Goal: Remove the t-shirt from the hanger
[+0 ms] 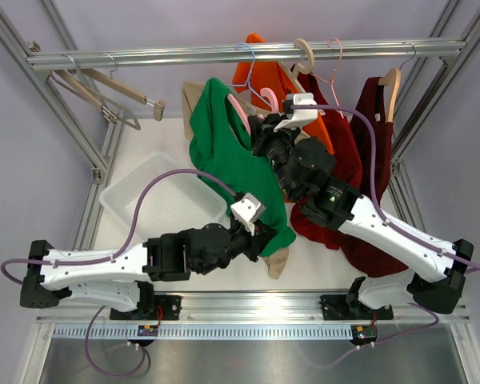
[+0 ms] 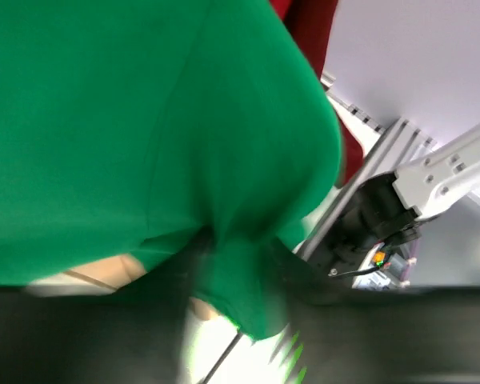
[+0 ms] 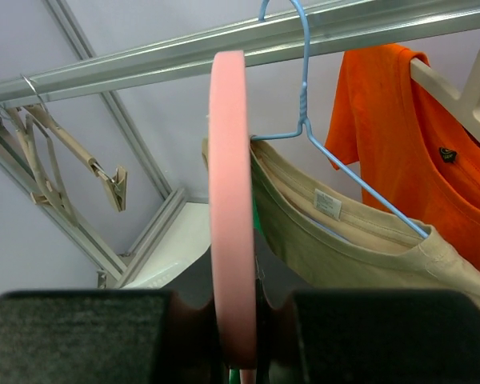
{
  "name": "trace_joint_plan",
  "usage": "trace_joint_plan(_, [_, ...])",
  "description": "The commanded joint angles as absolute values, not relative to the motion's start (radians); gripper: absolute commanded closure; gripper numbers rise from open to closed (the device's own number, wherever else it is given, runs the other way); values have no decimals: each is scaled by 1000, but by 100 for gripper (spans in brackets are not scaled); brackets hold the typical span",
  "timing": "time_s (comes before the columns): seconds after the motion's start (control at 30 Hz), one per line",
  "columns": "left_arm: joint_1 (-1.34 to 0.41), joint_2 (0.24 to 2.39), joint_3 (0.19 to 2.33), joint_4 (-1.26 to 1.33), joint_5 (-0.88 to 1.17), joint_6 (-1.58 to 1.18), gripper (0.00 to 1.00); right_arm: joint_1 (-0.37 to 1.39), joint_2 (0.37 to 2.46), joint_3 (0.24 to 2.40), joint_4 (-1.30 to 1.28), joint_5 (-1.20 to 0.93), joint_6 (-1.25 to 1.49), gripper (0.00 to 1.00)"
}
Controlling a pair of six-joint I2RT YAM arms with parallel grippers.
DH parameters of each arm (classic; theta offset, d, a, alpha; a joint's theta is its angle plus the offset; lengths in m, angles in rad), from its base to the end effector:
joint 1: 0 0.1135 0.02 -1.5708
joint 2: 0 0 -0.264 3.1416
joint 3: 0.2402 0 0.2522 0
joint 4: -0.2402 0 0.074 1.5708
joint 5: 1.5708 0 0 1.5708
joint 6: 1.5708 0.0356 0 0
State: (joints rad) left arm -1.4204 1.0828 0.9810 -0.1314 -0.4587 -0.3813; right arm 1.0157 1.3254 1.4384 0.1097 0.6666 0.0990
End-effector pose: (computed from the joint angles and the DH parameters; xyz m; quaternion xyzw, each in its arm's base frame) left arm 0.0529 -0.2439 0.3570 0.2570 0.7332 -0.3625 0.5147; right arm 0.1726 0.2365 0.4794 -0.0317 0.6420 0.2172 0.7346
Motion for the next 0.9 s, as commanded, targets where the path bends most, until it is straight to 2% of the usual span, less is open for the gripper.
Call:
trace_joint_plan(0.0, [-1442, 1089, 1038, -31, -542, -356, 88, 1032, 1281, 1497, 141, 661, 132, 100])
trace_joint_plan(0.03, [-1453, 1089, 1042, -29, -538, -341, 97, 1032, 1288, 1506, 167, 661, 109, 100])
trace_joint_plan(0.07, [-1466, 1088, 1048, -28, -526, -327, 100, 1032, 1295, 1517, 188, 660, 91, 100])
trace_joint_plan(0.2, [-1540, 1095, 1057, -28, -465, -267, 100, 1032, 1368, 1629, 352, 710, -64, 100])
trace_joint_plan(0.23, [-1545, 1085, 1045, -28, -445, -271, 100, 1032, 1403, 1647, 465, 735, -145, 100])
trace_joint_plan(0.33, [-1551, 1063, 967, -17, -367, -323, 100, 1026, 1476, 1733, 634, 742, -274, 100])
trace_joint_plan(0.43, [-1552, 1031, 866, 37, -282, -388, 100, 996, 1535, 1801, 730, 715, -287, 100])
trace_joint_plan(0.67, [-1614, 1063, 750, 77, -242, -459, 100, 940, 1603, 1824, 750, 611, -130, 100])
trace_joint_plan(0.87, [-1643, 1059, 642, 77, -267, -480, 100, 942, 1402, 1637, 501, 520, 63, 100])
